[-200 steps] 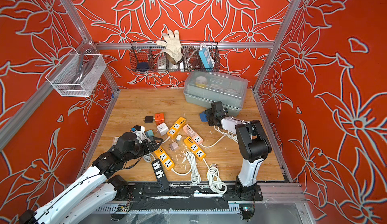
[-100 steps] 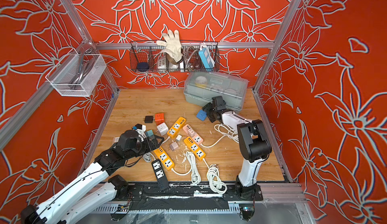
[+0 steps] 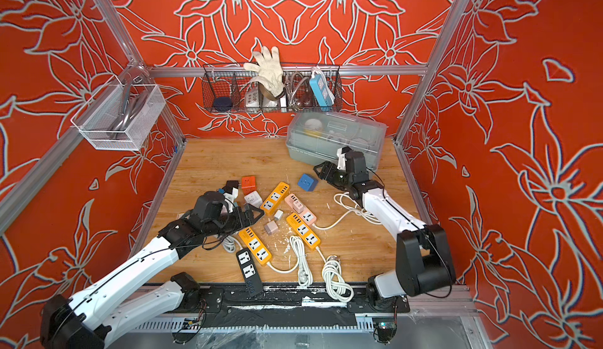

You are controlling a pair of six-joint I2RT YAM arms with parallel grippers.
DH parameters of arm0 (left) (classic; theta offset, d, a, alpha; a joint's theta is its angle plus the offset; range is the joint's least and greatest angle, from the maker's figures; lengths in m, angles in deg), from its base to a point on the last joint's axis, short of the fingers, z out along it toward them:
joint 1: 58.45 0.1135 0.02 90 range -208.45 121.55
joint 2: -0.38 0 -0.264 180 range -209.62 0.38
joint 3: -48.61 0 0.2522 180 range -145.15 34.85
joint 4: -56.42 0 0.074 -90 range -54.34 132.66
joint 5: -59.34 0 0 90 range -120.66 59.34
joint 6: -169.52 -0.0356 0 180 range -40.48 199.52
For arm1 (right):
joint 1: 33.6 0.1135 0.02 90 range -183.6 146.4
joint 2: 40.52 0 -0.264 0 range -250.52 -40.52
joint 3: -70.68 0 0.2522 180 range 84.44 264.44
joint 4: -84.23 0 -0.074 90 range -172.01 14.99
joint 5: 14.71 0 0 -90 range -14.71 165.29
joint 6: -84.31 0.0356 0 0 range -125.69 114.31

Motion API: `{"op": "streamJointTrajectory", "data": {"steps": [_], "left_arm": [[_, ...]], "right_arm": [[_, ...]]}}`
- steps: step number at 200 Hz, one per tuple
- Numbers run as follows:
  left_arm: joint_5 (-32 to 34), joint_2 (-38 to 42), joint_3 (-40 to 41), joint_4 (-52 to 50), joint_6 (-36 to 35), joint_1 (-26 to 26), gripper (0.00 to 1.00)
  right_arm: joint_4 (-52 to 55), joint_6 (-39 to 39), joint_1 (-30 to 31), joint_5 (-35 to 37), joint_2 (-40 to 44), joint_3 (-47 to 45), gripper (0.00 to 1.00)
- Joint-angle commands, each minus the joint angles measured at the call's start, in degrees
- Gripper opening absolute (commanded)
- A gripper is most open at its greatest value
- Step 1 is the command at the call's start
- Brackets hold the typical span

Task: Pull the plug off the socket
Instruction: Place the plug at the center of the board, then remove the plug from the socket.

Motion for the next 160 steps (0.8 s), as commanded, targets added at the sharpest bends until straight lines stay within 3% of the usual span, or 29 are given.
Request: {"op": "streamJointTrajectory", "data": {"steps": [1, 33, 64, 105, 137, 160], "left_arm": [[-0.5, -6.3, -6.0, -4.0, -7.3, -1.8, 0.92], [4.2, -20.4, -18.7, -12.5, -22.5, -7.0, 0.88], [5.2, -33.4, -29.7, -17.3, -35.0, -10.8, 0.9], [12.3, -48.9, -45.2, -26.0, -40.0, -12.1, 0.91], [18.0, -58.7, -56.6, -32.6, -43.1, -13.5, 0.9], [18.7, -63.7, -62.5, -35.0, -45.4, -14.1, 0.86]], "right_arm": [[5.7, -10.7, -0.3, -7.9, 4.2, -5.7, 0.71], [8.1, -9.9, -0.3, -13.8, 7.4, -13.4, 0.7], [11.1, -11.6, -0.3, -17.8, 2.9, -13.5, 0.7], [13.9, -11.6, -1.1, -14.7, 1.1, -12.6, 0.69], [12.8, -10.3, -2.5, -16.2, -1.3, -13.1, 0.69], [11.9, -9.7, -2.8, -17.1, -2.3, -12.9, 0.68]]}}
